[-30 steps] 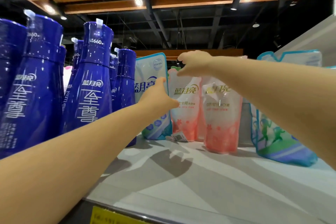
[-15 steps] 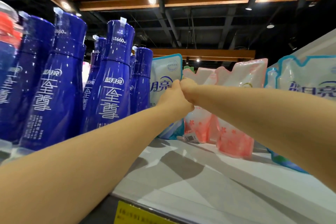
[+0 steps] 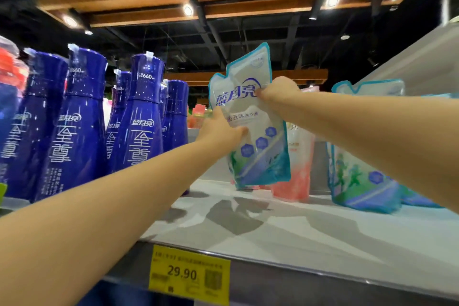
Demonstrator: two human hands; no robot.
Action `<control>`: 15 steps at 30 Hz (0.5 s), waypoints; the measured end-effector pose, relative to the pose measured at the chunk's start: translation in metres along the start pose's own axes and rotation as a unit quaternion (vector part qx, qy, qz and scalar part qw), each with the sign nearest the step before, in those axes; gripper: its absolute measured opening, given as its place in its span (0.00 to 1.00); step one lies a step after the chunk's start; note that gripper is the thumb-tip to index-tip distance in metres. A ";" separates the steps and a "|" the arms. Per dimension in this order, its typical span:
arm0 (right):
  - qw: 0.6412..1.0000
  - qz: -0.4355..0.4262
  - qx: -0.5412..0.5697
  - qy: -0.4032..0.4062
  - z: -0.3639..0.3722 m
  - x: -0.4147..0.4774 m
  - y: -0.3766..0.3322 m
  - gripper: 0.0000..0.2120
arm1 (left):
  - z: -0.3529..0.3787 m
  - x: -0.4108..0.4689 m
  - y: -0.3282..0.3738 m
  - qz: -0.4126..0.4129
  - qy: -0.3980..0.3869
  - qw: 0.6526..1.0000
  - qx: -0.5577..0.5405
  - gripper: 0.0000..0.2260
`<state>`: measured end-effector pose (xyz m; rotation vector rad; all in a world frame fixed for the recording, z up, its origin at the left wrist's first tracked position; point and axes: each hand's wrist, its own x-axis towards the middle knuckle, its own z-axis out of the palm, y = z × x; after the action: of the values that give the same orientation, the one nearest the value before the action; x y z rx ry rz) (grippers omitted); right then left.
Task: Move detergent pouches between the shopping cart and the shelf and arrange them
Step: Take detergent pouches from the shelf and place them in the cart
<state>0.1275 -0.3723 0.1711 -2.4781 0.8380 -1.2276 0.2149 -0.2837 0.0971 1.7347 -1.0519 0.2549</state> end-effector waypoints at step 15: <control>0.952 0.030 0.223 0.206 -0.207 -0.178 -0.017 0.22 | -0.023 -0.173 0.144 0.127 -0.044 0.910 -0.393 0.38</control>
<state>-0.1146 -0.2471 0.1905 -1.8570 0.6254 -1.7229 0.0117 -0.1838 0.0961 0.8888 -1.2260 -0.0922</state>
